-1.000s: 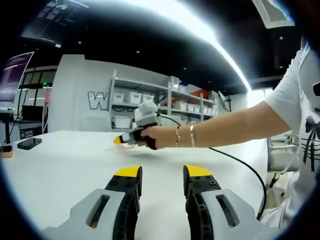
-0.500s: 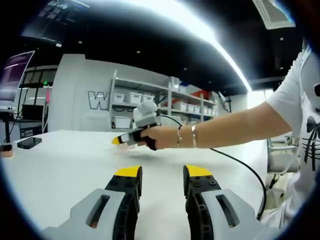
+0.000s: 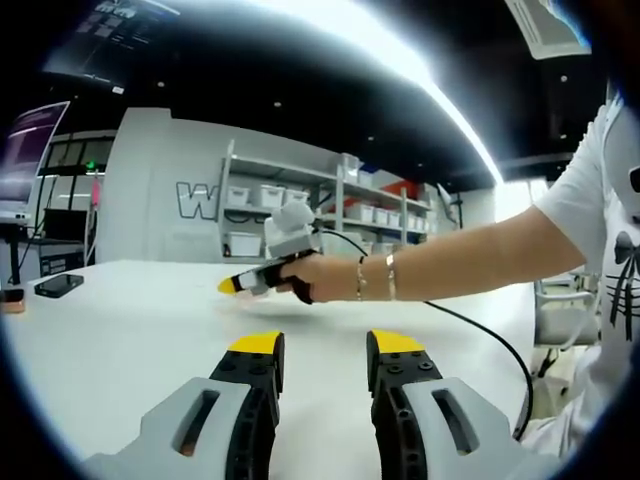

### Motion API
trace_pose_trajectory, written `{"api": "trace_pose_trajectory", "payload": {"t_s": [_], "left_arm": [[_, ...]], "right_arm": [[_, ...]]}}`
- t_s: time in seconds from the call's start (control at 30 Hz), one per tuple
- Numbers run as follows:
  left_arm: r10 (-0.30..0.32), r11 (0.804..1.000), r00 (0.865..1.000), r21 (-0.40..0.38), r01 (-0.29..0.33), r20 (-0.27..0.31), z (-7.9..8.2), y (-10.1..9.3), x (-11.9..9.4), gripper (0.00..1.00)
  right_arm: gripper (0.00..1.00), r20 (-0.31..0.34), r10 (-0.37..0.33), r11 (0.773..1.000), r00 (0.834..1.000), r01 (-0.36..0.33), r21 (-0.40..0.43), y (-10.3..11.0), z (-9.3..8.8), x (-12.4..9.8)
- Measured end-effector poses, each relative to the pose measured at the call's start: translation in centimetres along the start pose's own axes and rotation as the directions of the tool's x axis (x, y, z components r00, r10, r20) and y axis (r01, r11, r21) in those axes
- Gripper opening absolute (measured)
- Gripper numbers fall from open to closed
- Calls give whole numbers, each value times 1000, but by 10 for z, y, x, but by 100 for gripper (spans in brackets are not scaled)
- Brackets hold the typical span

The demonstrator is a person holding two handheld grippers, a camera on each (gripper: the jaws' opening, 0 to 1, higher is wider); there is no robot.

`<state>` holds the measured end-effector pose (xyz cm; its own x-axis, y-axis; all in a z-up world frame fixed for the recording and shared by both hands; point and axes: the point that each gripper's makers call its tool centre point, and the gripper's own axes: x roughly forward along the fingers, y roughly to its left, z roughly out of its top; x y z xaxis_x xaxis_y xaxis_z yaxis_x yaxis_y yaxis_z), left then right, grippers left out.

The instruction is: Open the resealable bag by pulling the two sides of the seal apart until the entire bag opening is separated and visibly accessible.

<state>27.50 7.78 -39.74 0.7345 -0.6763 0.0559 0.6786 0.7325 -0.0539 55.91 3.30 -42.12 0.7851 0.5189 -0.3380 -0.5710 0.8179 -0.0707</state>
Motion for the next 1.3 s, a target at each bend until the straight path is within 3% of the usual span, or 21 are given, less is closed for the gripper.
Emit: {"api": "trace_pose_trajectory", "payload": {"t_s": [0.13,0.27,0.47,0.7,1.0,1.3], "left_arm": [[1,1000,1000,-2,-1,2,0,0,0,33],[2,1000,1000,-1,-2,0,0,0,0,33],[4,1000,1000,-6,-4,0,0,0,1,33],[5,1000,1000,-9,-5,-4,1,-1,-1,33],[7,1000,1000,-17,-7,-7,1,-2,-2,33],[10,1000,1000,-24,-10,0,3,-1,-2,33]], "right_arm": [[46,15,4,1000,1000,-4,3,-2,2,-1],[62,38,15,999,999,-16,28,-3,5,-1],[70,50,12,999,999,-15,43,-8,7,-4],[100,70,13,995,997,-20,96,-11,10,-9],[100,88,-2,994,996,-7,107,-4,9,-24],[100,111,-54,994,992,43,100,-11,12,-39]]}}
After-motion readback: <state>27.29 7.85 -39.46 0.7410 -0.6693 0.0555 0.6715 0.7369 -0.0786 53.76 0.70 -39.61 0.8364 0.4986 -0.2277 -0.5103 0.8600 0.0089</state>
